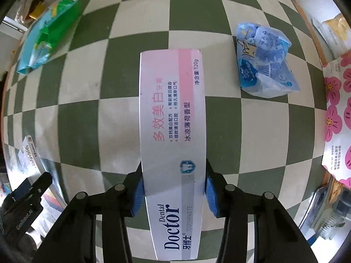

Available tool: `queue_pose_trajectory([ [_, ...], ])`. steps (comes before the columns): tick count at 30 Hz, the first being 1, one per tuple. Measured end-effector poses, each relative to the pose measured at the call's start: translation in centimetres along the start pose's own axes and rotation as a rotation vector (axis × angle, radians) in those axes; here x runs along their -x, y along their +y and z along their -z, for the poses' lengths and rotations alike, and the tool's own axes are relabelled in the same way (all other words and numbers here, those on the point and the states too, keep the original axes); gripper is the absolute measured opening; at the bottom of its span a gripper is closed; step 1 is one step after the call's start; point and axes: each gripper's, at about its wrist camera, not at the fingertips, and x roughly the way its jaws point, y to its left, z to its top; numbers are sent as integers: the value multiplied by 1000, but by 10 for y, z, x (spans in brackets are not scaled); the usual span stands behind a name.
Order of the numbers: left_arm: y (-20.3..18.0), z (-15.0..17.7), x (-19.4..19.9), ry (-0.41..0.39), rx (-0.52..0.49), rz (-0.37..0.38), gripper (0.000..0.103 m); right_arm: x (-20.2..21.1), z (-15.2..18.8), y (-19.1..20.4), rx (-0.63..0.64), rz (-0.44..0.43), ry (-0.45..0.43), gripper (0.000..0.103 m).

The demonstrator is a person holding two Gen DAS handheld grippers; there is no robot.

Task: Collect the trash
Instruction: 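Carry the medicine box and toothpaste box down over the bin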

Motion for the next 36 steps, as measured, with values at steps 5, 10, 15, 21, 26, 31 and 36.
queue_pose_trajectory([
  [5,-7,14,41,-124,-87,-17,74,30,13,4,6,-23,-96,48],
  [10,-8,22,94,-247,-145,-5,74,66,47,9,22,-29,-197,48],
  [15,23,48,131,-357,-181,36,74,106,144,-3,20,-50,-304,48],
  [21,59,107,173,-449,-255,113,74,146,251,21,-30,-79,-399,48],
  [26,108,181,181,-454,-345,162,74,153,355,44,-103,-81,-418,48],
  [31,148,241,159,-352,-404,194,74,131,458,69,-168,-126,-343,48],
  [36,188,300,92,-129,-405,198,74,75,545,81,-212,-189,-180,48],
])
